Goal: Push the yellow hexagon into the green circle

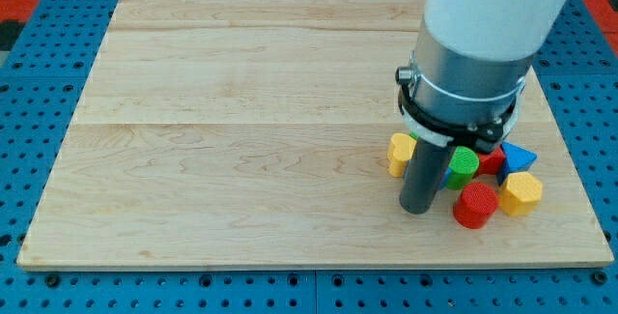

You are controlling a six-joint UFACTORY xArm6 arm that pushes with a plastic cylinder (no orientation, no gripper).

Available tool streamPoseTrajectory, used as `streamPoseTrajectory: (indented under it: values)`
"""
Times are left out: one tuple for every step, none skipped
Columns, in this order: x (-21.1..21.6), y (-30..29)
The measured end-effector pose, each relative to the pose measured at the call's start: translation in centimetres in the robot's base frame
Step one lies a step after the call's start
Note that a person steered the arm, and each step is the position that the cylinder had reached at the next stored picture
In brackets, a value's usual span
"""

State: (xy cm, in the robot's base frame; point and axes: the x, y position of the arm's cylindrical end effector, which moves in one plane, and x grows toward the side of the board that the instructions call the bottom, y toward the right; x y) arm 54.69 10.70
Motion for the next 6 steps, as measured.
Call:
streamPoseTrajectory:
  values:
    - [-1.1, 0.0]
    - [0.6, -3.6]
    - [6.8, -3.6]
    - [7.0, 3.5]
    - [5.6, 7.0]
    - [5.0, 12.0]
